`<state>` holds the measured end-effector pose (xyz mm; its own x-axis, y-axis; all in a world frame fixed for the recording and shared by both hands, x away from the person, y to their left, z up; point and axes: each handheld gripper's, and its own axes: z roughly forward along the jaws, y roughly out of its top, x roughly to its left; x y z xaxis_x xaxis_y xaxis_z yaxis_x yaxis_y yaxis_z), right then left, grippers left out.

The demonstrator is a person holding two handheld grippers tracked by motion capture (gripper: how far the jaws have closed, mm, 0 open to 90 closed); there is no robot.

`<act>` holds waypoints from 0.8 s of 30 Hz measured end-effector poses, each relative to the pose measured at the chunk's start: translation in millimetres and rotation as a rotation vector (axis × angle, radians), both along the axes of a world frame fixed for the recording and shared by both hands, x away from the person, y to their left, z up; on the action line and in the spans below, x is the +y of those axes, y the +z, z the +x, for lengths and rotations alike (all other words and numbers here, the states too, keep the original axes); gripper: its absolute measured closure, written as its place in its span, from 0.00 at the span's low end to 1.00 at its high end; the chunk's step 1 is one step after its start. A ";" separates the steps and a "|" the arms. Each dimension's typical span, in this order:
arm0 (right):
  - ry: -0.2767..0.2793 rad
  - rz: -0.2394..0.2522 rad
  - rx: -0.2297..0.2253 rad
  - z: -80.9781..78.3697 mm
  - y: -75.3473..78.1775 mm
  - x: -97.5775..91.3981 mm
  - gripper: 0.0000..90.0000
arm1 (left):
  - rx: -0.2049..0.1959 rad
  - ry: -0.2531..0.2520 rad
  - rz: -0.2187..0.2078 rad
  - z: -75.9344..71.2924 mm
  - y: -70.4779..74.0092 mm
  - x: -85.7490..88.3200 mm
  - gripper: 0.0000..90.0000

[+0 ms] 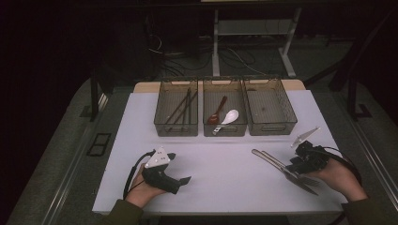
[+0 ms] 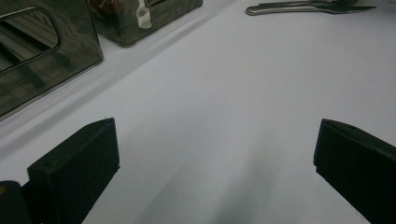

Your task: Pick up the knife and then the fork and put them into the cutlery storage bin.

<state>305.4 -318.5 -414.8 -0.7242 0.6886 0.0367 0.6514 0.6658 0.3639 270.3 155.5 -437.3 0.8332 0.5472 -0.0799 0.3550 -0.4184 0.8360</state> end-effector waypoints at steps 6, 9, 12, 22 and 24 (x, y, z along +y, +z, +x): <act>0.025 -0.047 0.031 1.4 -3.1 3.8 0.79 | 0.003 0.000 0.002 -0.1 0.0 -0.4 0.00; 0.040 -0.063 0.044 2.2 -4.3 6.3 0.81 | 0.004 -0.001 0.003 -0.2 -0.1 -0.6 0.00; 0.049 -0.078 0.055 3.6 -5.8 8.2 0.84 | 0.006 -0.002 0.004 -0.2 -0.1 -0.7 0.00; 0.077 -0.133 0.062 5.6 -6.6 17.8 0.91 | 0.009 -0.006 0.009 -0.2 -1.0 -2.0 0.00; 0.077 -0.142 0.067 5.5 -6.3 19.6 0.91 | 0.011 -0.007 0.011 -0.2 -1.2 -2.3 0.00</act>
<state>310.9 -298.9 -421.1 -0.7742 0.6329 -0.0071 0.6161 0.7561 0.2206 270.1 153.2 -438.6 0.8359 0.5425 -0.0832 0.3612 -0.4297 0.8276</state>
